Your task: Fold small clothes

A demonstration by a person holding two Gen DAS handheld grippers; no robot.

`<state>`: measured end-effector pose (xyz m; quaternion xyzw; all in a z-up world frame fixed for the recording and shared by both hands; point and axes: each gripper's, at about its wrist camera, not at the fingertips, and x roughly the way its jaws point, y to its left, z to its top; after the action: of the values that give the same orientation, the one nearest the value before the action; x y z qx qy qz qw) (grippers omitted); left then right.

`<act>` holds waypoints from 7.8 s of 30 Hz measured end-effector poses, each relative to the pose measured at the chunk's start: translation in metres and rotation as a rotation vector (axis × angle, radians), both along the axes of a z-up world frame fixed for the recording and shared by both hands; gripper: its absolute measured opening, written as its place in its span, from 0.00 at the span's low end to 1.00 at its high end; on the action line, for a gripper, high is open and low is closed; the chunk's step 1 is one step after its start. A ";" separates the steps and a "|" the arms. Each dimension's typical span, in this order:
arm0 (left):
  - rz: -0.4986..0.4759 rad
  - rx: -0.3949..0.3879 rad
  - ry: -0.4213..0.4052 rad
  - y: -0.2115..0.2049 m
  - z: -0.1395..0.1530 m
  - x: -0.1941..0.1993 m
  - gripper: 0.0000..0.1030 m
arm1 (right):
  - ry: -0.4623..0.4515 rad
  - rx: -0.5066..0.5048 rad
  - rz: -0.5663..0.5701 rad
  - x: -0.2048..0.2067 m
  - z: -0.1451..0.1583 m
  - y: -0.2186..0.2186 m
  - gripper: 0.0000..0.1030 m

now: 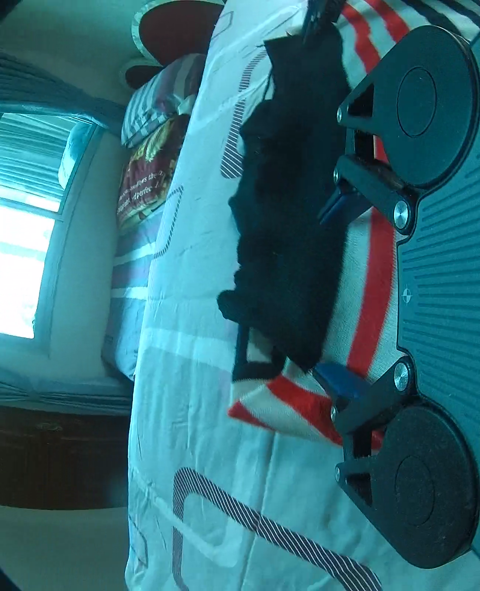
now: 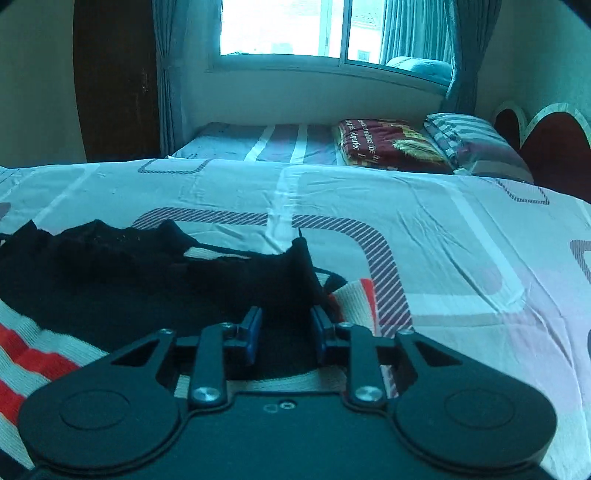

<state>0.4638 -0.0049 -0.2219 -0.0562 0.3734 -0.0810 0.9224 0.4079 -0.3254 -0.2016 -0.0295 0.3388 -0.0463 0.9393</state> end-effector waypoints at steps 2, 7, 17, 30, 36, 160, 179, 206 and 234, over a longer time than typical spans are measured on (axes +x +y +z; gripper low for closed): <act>0.000 -0.002 -0.004 0.004 0.002 -0.007 0.78 | 0.000 0.011 -0.008 -0.001 0.001 -0.002 0.25; 0.010 -0.001 -0.031 0.001 0.020 -0.021 0.79 | -0.040 0.041 0.023 -0.006 0.023 0.015 0.32; -0.040 0.017 -0.008 -0.009 0.004 -0.061 0.79 | 0.021 0.000 0.216 -0.042 0.013 0.076 0.32; -0.046 0.085 -0.131 -0.010 0.035 -0.113 0.79 | -0.027 0.075 0.128 -0.088 0.027 0.067 0.35; -0.082 0.096 -0.044 -0.018 0.018 -0.110 0.79 | 0.004 0.030 0.205 -0.098 0.016 0.113 0.36; 0.174 -0.644 0.114 0.081 -0.033 -0.106 0.79 | -0.013 0.145 0.134 -0.087 0.024 0.135 0.24; -0.176 -0.437 -0.142 -0.003 0.057 -0.091 0.27 | -0.019 0.187 0.103 -0.093 0.016 0.115 0.19; -0.382 -0.253 -0.064 -0.150 0.078 -0.100 0.86 | -0.104 0.260 -0.213 -0.202 0.055 -0.053 0.45; -0.265 -0.118 -0.141 -0.124 0.044 -0.086 0.94 | -0.186 0.400 -0.021 -0.161 0.071 -0.022 0.26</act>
<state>0.3781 -0.1286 -0.1777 -0.0546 0.3064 -0.2276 0.9227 0.2468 -0.3471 -0.1311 0.1655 0.2532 0.0096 0.9531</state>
